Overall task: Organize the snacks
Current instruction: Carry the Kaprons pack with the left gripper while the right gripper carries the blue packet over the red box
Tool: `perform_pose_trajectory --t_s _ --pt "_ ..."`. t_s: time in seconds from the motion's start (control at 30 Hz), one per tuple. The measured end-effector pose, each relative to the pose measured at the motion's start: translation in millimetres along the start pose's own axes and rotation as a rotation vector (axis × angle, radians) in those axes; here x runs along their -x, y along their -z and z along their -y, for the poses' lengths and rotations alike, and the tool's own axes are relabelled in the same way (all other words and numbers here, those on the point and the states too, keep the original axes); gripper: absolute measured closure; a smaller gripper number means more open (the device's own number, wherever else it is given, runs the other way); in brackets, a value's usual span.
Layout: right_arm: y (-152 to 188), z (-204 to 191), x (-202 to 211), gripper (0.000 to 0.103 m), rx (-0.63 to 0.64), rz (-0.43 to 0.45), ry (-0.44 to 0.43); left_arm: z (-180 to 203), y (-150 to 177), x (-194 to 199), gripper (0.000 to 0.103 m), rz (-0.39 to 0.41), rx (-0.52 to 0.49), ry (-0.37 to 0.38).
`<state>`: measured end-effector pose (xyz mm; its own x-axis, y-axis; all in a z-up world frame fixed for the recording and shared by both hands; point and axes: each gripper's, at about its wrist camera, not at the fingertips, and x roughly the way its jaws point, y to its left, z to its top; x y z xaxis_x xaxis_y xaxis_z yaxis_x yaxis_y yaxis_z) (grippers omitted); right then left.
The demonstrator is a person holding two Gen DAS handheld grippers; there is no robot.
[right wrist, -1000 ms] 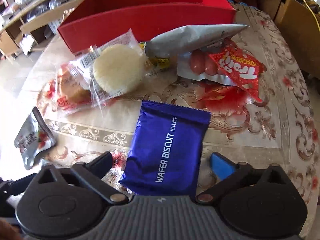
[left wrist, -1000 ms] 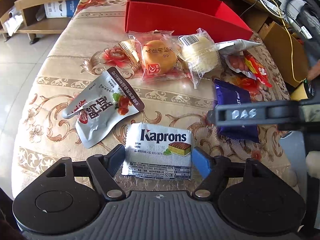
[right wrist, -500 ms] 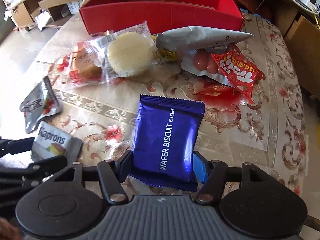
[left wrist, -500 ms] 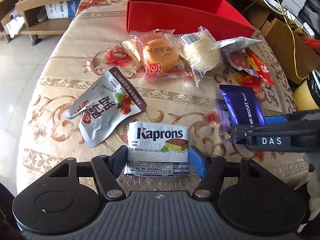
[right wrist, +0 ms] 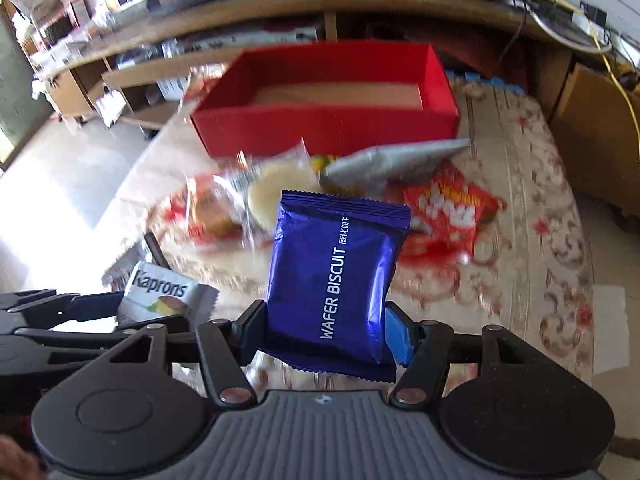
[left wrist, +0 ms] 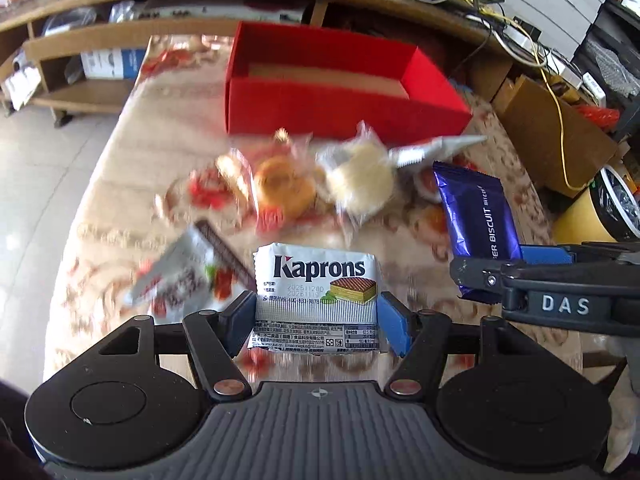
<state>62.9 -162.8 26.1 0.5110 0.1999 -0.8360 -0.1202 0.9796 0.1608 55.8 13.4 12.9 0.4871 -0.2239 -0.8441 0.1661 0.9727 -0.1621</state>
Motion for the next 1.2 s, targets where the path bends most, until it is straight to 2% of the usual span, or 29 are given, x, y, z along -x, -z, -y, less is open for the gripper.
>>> perform_pose_trajectory --t_s 0.5,0.97,1.2 --pt "-81.8 24.6 -21.8 0.043 -0.088 0.091 -0.062 9.2 -103.8 -28.6 0.031 0.115 0.036 -0.038" --pt "-150.9 45.7 -52.2 0.043 -0.126 0.125 -0.038 14.0 -165.2 -59.7 0.031 0.160 0.045 -0.067" --pt "-176.2 50.6 -79.9 0.043 -0.135 0.108 -0.027 10.0 -185.2 -82.9 0.031 0.154 0.058 -0.105"
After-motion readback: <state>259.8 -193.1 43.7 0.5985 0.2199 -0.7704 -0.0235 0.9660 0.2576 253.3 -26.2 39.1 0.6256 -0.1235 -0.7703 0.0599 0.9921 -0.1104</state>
